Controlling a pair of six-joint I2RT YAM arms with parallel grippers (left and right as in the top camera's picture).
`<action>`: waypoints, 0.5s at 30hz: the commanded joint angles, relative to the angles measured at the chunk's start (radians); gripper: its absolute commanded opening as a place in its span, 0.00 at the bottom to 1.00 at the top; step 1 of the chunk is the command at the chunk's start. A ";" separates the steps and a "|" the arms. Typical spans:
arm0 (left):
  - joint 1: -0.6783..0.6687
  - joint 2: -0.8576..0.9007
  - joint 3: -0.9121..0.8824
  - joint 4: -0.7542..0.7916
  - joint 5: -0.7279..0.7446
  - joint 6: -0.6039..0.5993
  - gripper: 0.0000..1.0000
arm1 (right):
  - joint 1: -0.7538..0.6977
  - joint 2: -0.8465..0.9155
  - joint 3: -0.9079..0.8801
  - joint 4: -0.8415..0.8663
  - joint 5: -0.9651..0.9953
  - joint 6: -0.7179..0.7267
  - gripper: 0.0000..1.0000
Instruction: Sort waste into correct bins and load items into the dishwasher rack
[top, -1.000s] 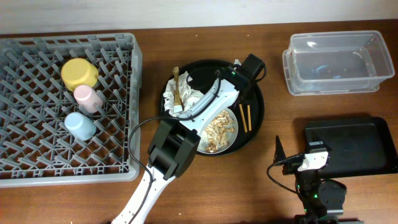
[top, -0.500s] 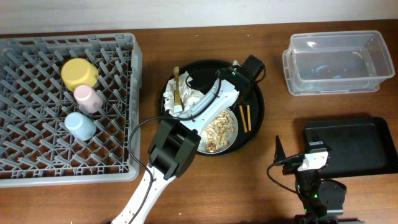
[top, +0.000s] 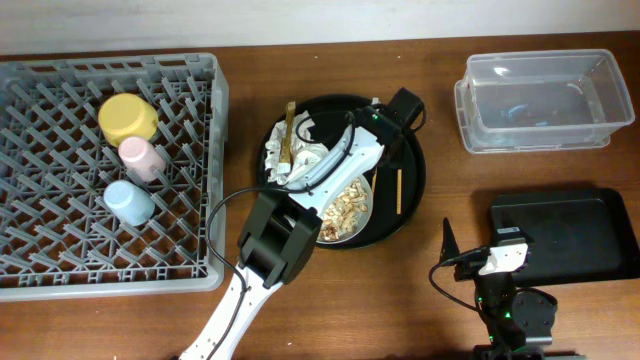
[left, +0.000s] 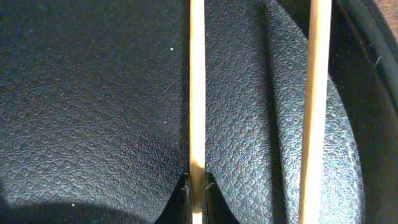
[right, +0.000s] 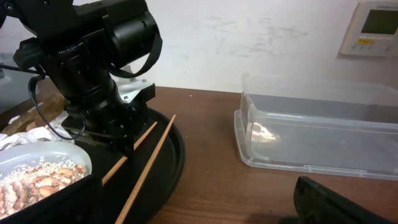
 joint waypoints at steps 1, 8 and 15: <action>0.018 0.050 0.104 -0.086 0.008 0.002 0.01 | -0.003 -0.007 -0.005 -0.006 0.005 0.001 0.98; 0.089 0.050 0.465 -0.383 0.019 0.002 0.01 | -0.003 -0.007 -0.005 -0.006 0.005 0.001 0.98; 0.243 0.050 0.745 -0.582 0.169 0.115 0.01 | -0.003 -0.007 -0.005 -0.006 0.005 0.001 0.98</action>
